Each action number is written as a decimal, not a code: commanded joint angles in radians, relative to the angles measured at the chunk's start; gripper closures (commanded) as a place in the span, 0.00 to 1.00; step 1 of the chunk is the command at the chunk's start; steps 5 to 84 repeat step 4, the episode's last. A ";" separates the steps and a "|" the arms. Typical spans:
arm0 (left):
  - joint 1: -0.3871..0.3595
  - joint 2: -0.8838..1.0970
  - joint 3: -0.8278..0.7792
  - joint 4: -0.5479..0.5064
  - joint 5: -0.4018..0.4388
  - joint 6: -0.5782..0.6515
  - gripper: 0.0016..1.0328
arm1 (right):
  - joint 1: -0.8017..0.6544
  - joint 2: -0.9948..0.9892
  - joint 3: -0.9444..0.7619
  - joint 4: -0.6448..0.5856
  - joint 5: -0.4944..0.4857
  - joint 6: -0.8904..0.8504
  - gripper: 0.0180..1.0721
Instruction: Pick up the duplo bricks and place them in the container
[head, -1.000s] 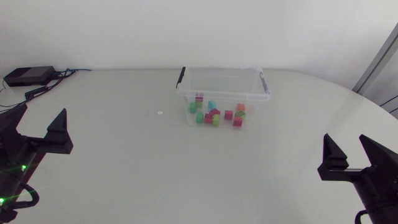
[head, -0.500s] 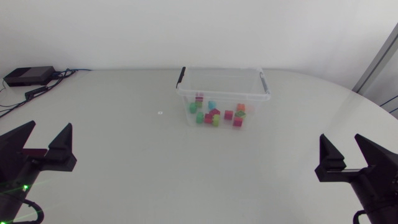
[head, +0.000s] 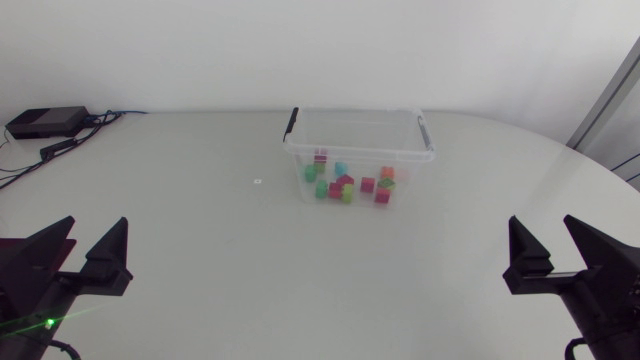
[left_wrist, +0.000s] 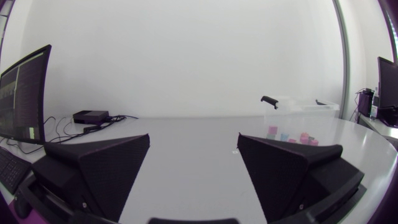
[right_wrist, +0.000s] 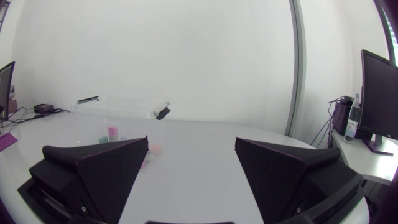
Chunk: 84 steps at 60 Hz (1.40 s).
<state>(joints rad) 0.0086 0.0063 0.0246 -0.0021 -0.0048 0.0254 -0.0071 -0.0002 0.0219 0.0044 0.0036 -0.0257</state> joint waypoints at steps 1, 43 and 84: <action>-0.009 -0.006 -0.025 0.002 0.005 -0.025 0.04 | 0.007 0.000 -0.022 -0.004 -0.004 0.026 0.04; -0.009 -0.006 -0.025 0.002 0.005 -0.025 0.04 | 0.007 0.000 -0.022 -0.004 -0.004 0.026 0.04; -0.009 -0.006 -0.025 0.002 0.005 -0.025 0.04 | 0.007 0.000 -0.022 -0.004 -0.004 0.026 0.04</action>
